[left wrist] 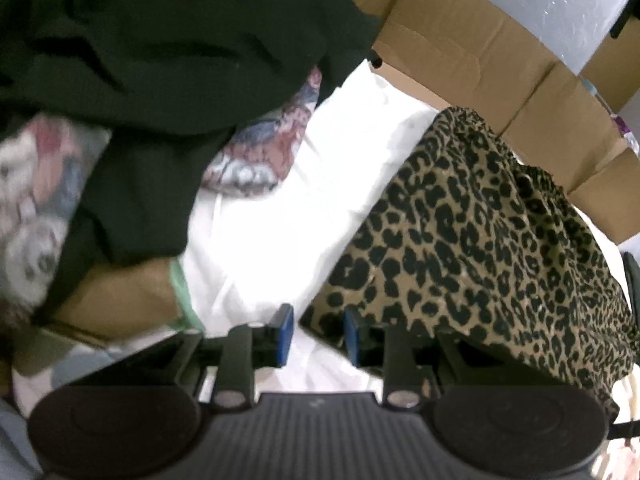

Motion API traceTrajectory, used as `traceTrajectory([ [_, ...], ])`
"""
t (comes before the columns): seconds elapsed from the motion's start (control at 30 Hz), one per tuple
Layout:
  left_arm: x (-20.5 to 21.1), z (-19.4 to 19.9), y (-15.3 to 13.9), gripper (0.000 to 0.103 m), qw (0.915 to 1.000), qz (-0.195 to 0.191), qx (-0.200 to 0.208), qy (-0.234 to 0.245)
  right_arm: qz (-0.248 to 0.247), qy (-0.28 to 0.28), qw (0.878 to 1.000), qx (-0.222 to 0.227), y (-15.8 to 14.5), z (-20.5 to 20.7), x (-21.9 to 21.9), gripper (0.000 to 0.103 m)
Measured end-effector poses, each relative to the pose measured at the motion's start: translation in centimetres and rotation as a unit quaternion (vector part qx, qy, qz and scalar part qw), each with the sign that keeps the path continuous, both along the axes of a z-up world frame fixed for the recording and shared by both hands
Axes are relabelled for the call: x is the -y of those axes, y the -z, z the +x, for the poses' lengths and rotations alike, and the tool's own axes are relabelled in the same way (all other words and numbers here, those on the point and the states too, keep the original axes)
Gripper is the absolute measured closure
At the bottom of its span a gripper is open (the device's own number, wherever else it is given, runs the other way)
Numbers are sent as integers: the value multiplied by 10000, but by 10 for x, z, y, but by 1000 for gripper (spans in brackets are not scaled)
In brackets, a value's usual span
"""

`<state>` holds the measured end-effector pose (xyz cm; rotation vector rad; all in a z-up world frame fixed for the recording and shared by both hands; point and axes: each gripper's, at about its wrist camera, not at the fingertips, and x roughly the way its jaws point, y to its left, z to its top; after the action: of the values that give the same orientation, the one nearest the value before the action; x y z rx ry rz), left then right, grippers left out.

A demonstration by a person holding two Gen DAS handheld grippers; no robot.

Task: Fold clothes

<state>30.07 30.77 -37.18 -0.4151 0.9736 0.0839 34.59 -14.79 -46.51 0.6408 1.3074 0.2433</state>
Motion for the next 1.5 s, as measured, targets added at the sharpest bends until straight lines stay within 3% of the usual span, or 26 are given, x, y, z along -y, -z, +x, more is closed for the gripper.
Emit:
traceTrajectory([
  [0.1,-2,-4,8,69,9997,-124,199,-50,-268,-174,9993,-186,0,8,-8,101],
  [0.2,-4,-4,14,72,9990,-267,365,-48,-629,-407,9964,-398,-4,19,-20,101],
  [0.27,-7,-5,16,93,9987,-336,391,-53,-838,-614,9933,-513,-5,27,-29,101],
  [0.33,-12,-5,16,97,9979,-512,390,-124,-1004,-788,9898,-638,-4,34,-35,99],
  [0.6,-22,0,-30,99,9944,-779,705,-131,-1578,-985,9751,-1210,-21,43,-58,100],
  [0.77,-28,10,-54,99,9953,-732,630,-30,-1711,-1353,9644,-1495,-31,48,-76,101],
  [0.97,-25,17,-54,99,9980,-488,395,96,-1424,-1392,9642,-1753,-16,54,-68,101],
  [1.07,-20,19,-40,99,9994,-259,229,9,-1326,-1489,9651,-1697,-8,53,-62,100],
  [1.1,-19,20,-34,99,9997,-193,125,-60,-1338,-1585,9642,-1650,-7,53,-60,93],
  [1.13,-19,19,-28,99,9998,-137,13,-132,-1326,-1632,9643,-1608,-8,53,-59,91],
  [1.33,-15,19,-19,99,9989,327,-285,-168,-1166,-1987,9647,-1275,-30,44,-52,83],
  [1.5,-9,24,-24,99,9962,734,-447,-169,-863,-1613,9809,-660,-64,31,-4,78],
])
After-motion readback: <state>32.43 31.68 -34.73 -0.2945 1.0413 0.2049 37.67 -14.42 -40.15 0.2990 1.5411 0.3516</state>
